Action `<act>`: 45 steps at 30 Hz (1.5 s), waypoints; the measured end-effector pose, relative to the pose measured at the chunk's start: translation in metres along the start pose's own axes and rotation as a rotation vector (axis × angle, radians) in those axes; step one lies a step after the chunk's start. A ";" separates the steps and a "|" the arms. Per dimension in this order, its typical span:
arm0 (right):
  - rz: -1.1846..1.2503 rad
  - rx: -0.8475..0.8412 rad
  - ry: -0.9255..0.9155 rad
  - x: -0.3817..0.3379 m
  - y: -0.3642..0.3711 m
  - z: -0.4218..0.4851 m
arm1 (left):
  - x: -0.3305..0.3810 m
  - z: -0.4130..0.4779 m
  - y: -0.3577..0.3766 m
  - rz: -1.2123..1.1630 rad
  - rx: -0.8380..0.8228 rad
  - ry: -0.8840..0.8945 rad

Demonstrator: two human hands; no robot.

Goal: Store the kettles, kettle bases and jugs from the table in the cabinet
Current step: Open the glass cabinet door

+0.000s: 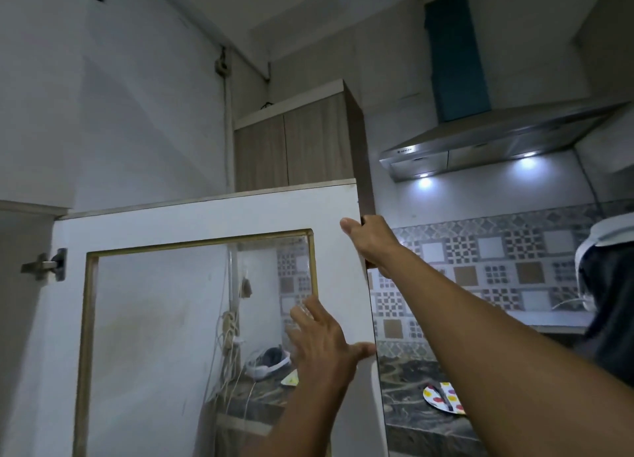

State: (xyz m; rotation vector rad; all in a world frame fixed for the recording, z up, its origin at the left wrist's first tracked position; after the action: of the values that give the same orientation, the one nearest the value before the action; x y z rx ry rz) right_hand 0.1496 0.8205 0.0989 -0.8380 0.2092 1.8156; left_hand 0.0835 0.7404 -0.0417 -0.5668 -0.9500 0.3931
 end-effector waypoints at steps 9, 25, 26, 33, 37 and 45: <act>0.053 -0.039 -0.032 0.014 0.002 0.010 | 0.002 0.011 0.012 0.019 0.046 -0.036; -0.145 0.023 -0.819 -0.068 0.017 -0.111 | -0.065 -0.123 -0.118 0.543 0.200 -0.438; -0.104 -0.080 -0.796 -0.078 0.025 -0.126 | -0.076 -0.138 -0.138 0.597 0.209 -0.506; 0.115 -0.524 -0.798 -0.183 0.094 -0.258 | -0.123 -0.261 -0.303 0.778 0.455 -0.836; 0.252 -0.707 -0.876 -0.265 0.132 -0.361 | -0.158 -0.350 -0.383 0.834 0.546 -0.992; 0.409 -1.056 -1.118 -0.368 0.203 -0.592 | -0.268 -0.520 -0.486 0.796 0.586 -1.382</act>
State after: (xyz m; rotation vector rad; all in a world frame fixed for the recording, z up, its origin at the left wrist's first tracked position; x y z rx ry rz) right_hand 0.2989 0.1561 -0.1546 -0.2974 -1.4804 2.4954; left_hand 0.4150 0.0650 -0.1548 -0.0136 -1.7760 1.8626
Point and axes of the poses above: each hand's wrist, its own z-axis towards the middle knuckle, its own y-axis out of the palm, x = y × z, the point moved 2 cm from there along z, towards the middle knuckle, and after that the axes turned 15 degrees about -y, right-handed, at the moved point
